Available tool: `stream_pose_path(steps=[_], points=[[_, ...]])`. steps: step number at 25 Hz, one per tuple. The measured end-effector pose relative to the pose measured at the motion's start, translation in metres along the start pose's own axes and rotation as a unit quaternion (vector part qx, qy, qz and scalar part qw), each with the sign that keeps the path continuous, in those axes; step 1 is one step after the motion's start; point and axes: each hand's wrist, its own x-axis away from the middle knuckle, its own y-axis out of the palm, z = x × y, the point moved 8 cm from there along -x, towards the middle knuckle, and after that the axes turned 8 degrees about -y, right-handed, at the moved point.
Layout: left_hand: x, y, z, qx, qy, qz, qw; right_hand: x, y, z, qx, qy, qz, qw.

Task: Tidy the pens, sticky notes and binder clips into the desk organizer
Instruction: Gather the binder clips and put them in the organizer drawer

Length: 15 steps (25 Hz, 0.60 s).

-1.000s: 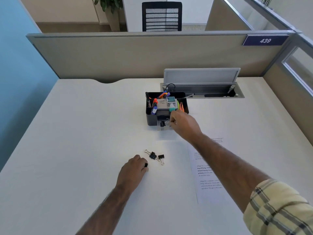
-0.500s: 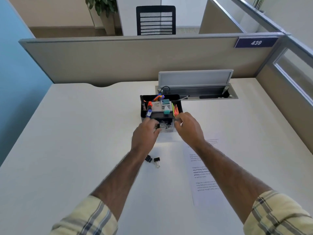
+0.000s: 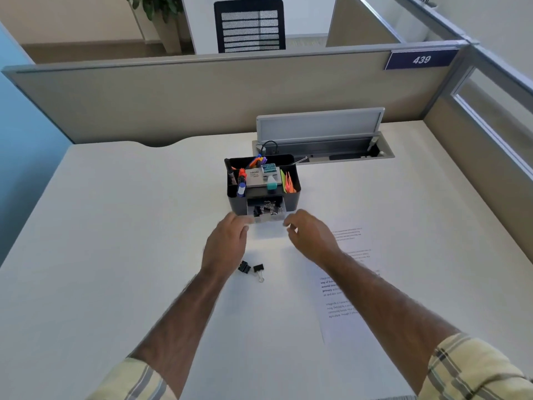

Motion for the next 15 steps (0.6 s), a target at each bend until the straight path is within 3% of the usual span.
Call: stream_pose_path(steps=[3, 5, 8, 15], points=[[0.038, 0.020, -0.042, -0.054, 0.009, -0.097, 0.994, 0.015, 0.050, -0.022, 0.024, -0.055, -0.161, 0.985], [0.058, 0.035, -0.059, -0.093, 0.015, -0.155, 0.983, 0.023, 0.074, -0.035, 0.044, -0.090, -0.218, 0.971], [0.070, 0.048, -0.066, -0.128, 0.012, -0.180, 0.975, 0.028, 0.092, -0.049, 0.065, -0.110, -0.235, 0.964], [0.058, 0.042, -0.056, -0.119, -0.010, -0.138, 0.983, 0.033, 0.093, -0.047, 0.097, -0.103, -0.211, 0.967]])
